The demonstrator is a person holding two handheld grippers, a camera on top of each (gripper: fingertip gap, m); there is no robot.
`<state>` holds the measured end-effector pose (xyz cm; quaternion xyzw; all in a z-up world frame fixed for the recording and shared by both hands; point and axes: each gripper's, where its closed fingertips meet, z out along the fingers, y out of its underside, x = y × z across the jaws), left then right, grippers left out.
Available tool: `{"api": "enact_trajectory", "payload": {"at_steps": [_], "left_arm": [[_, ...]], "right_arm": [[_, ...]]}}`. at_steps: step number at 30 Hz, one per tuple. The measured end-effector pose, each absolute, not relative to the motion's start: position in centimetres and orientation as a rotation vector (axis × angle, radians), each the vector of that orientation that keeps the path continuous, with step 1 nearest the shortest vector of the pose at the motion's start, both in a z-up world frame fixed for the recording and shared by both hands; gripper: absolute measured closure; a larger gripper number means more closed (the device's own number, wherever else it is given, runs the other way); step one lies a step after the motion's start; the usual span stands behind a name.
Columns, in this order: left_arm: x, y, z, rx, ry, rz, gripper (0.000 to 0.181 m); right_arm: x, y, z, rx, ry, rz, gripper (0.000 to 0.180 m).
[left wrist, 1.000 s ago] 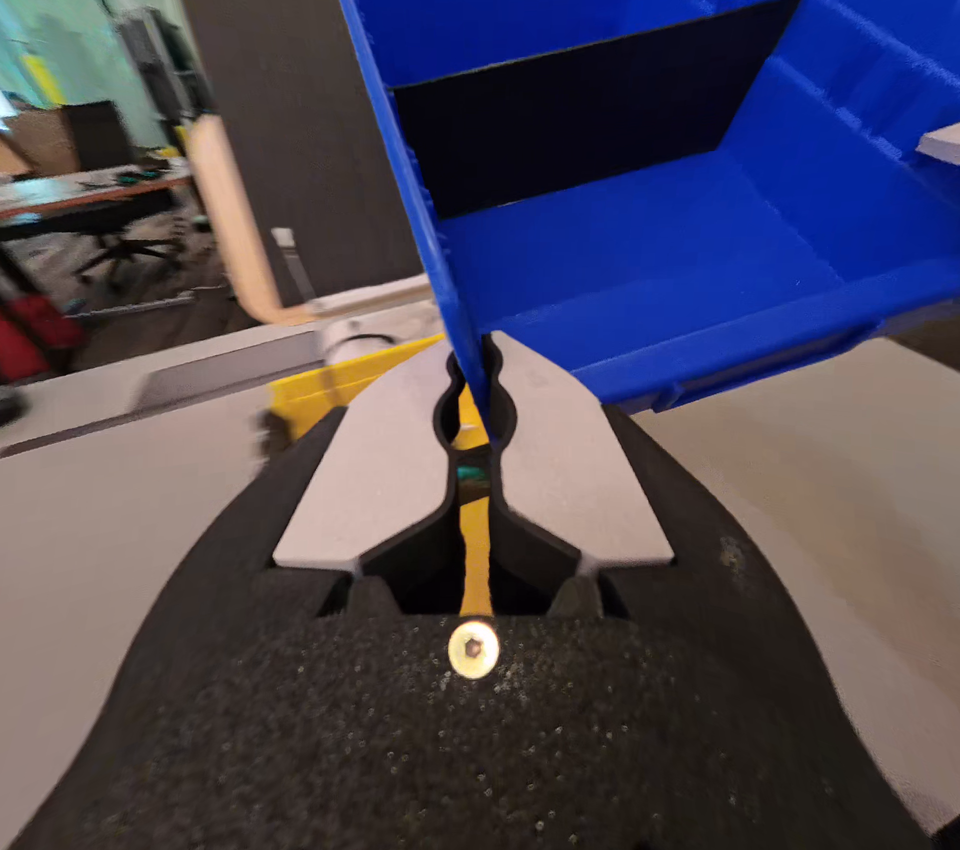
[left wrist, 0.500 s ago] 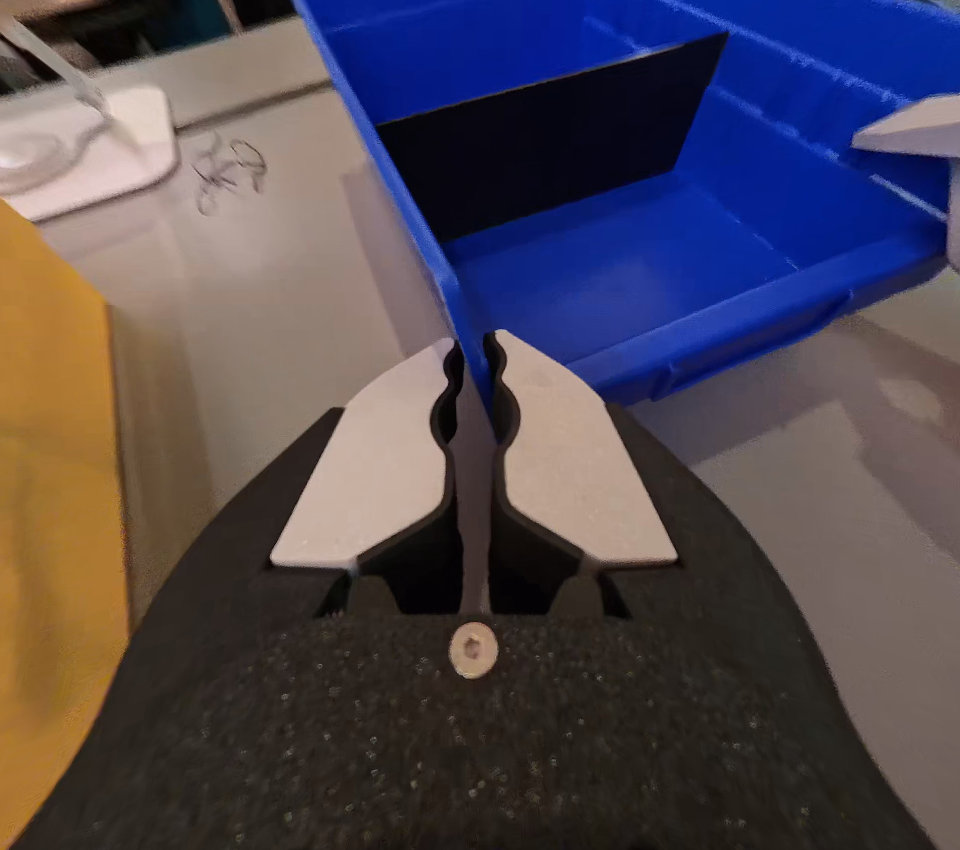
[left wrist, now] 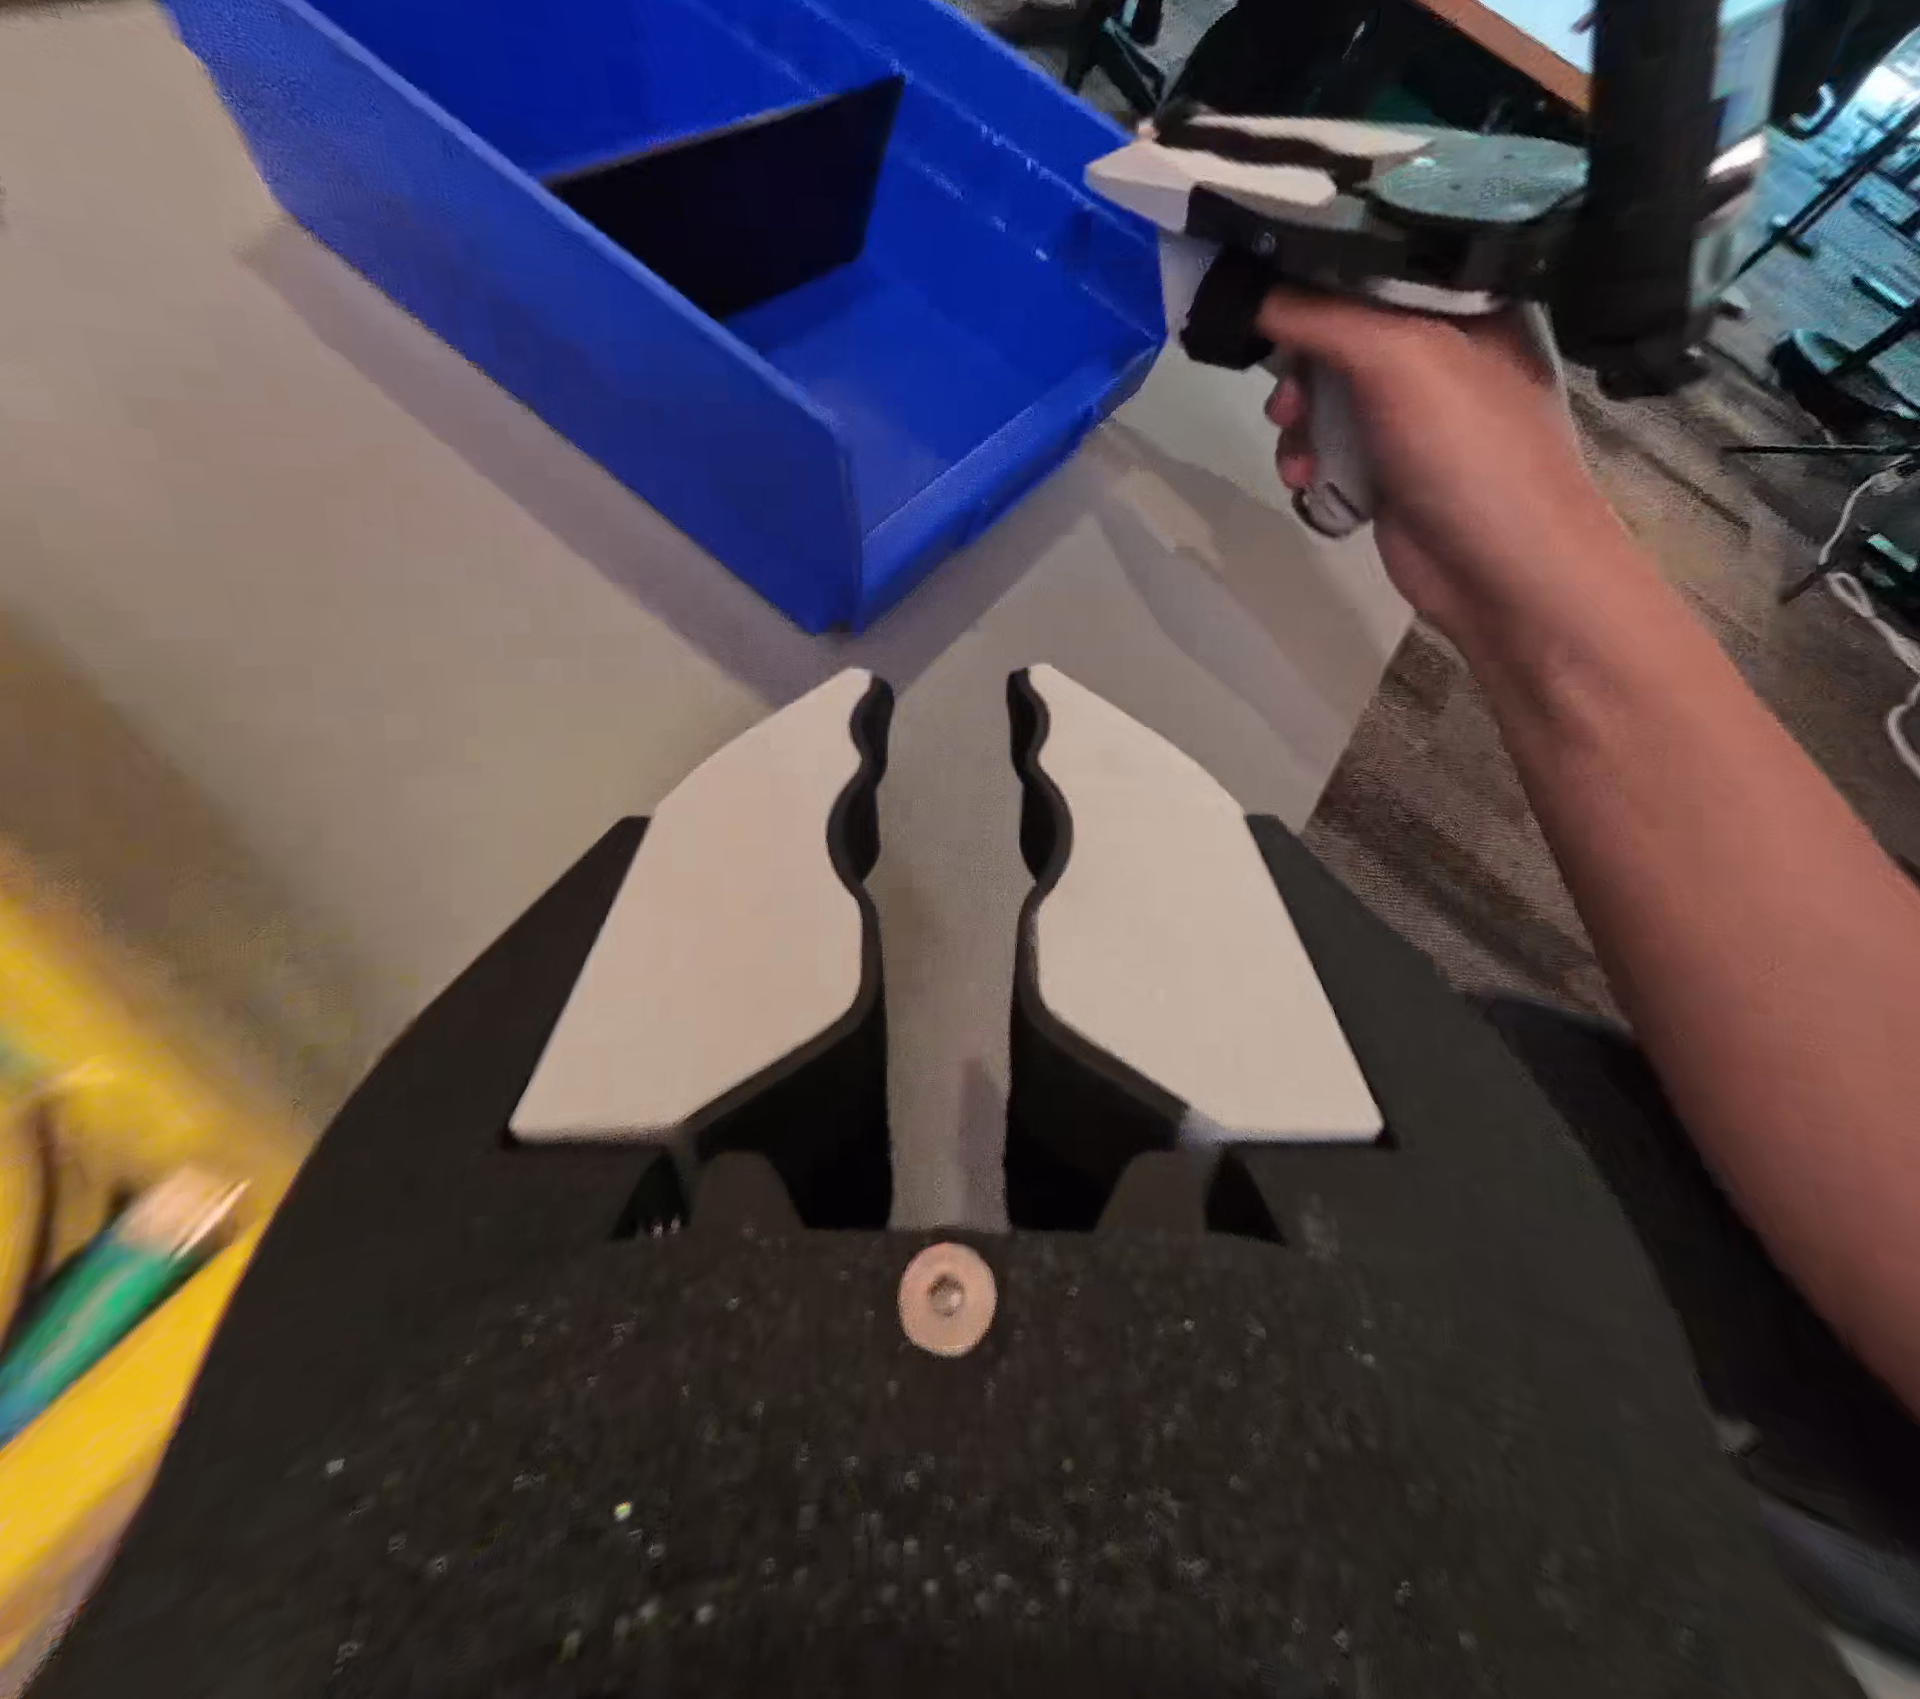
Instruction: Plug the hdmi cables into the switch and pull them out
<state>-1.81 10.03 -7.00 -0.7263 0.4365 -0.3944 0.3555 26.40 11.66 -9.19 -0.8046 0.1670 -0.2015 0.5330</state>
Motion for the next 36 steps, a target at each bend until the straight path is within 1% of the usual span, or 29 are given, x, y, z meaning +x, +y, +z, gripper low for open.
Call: {"api": "enact_trajectory", "payload": {"at_steps": [2, 4, 6, 8, 9, 11, 13, 14, 15, 16, 18, 19, 20, 22, 23, 25, 27, 29, 31, 33, 35, 36], "left_arm": [[-7.6, 11.7, -5.1, -1.823, 1.036, -0.937, 0.156], [-13.9, 14.7, -3.6, -1.765, 0.882, -0.799, 0.153], [-21.3, 18.6, -2.2, -1.682, 0.652, -0.558, 0.152], [-28.1, 21.3, -0.9, -1.574, 0.473, -0.345, 0.153], [-30.3, 22.1, -1.2, -1.58, 0.44, -0.293, 0.153], [-32.3, 23.6, -3.4, -1.68, 0.447, -0.277, 0.15], [-33.1, 24.7, -6.5, -1.795, 0.454, -0.269, 0.134], [-33.3, 25.0, -8.1, -1.837, 0.456, -0.269, 0.128], [-33.2, 25.2, -9.6, -1.879, 0.459, -0.279, 0.125], [-33.1, 25.3, -11.0, -1.926, 0.463, -0.292, 0.131], [-32.5, 25.4, -13.0, -2.018, 0.477, -0.327, 0.141], [-32.2, 25.4, -13.3, -2.036, 0.488, -0.34, 0.149], [-32.1, 25.6, -13.3, -2.035, 0.492, -0.344, 0.151], [-32.1, 25.7, -13.0, -2.028, 0.465, -0.352, 0.149], [-32.2, 25.6, -12.5, -2.013, 0.431, -0.377, 0.145], [-32.7, 25.0, -10.7, -1.936, 0.355, -0.448, 0.139], [-33.2, 24.4, -8.5, -1.83, 0.293, -0.512, 0.14], [-32.8, 24.0, -7.6, -1.775, 0.308, -0.524, 0.142], [-31.1, 23.8, -9.5, -1.848, 0.427, -0.485, 0.141], [-29.6, 23.7, -11.8, -1.948, 0.523, -0.467, 0.128], [-29.0, 24.2, -12.7, -1.983, 0.539, -0.441, 0.139], [-28.8, 24.5, -12.7, -1.976, 0.541, -0.432, 0.15]], "right_arm": [[24.6, 11.8, -6.3, -1.843, 0.343, -0.554, 0.149], [21.0, 13.0, -3.8, -1.803, 0.253, -0.529, 0.149], [15.0, 15.0, -2.2, -1.788, 0.137, -0.394, 0.149], [7.2, 17.0, -1.5, -1.758, 0.034, -0.16, 0.148], [3.0, 17.6, -1.6, -1.752, -0.015, -0.023, 0.147], [-4.4, 18.5, -3.2, -1.776, -0.098, 0.209, 0.14], [-9.6, 19.1, -5.8, -1.817, -0.14, 0.311, 0.13], [-11.2, 19.4, -7.3, -1.838, -0.145, 0.311, 0.128], [-12.4, 19.6, -8.8, -1.862, -0.146, 0.298, 0.123], [-13.1, 19.9, -9.9, -1.878, -0.145, 0.253, 0.116], [-12.6, 20.3, -12.3, -1.949, -0.109, 0.098, 0.117], [-12.3, 20.4, -13.4, -1.998, -0.08, 0.049, 0.118], [-11.9, 20.6, -14.0, -2.017, -0.034, 0.005, 0.118], [-11.2, 20.7, -14.1, -2.011, -0.027, -0.12, 0.118], [-11.0, 20.7, -13.8, -1.996, -0.034, -0.178, 0.119], [-11.3, 20.8, -13.8, -1.984, -0.05, -0.2, 0.129], [-11.4, 20.9, -14.1, -1.988, -0.027, -0.171, 0.138], [-11.5, 21.0, -14.1, -1.982, 0.001, -0.107, 0.14], [-11.5, 21.3, -14.0, -1.977, 0.026, -0.057, 0.141], [-11.4, 21.5, -14.1, -1.978, 0.033, -0.031, 0.141], [-11.2, 21.6, -14.0, -1.981, 0.031, -0.022, 0.145], [-11.1, 21.6, -14.0, -1.984, 0.039, -0.016, 0.15]]}}
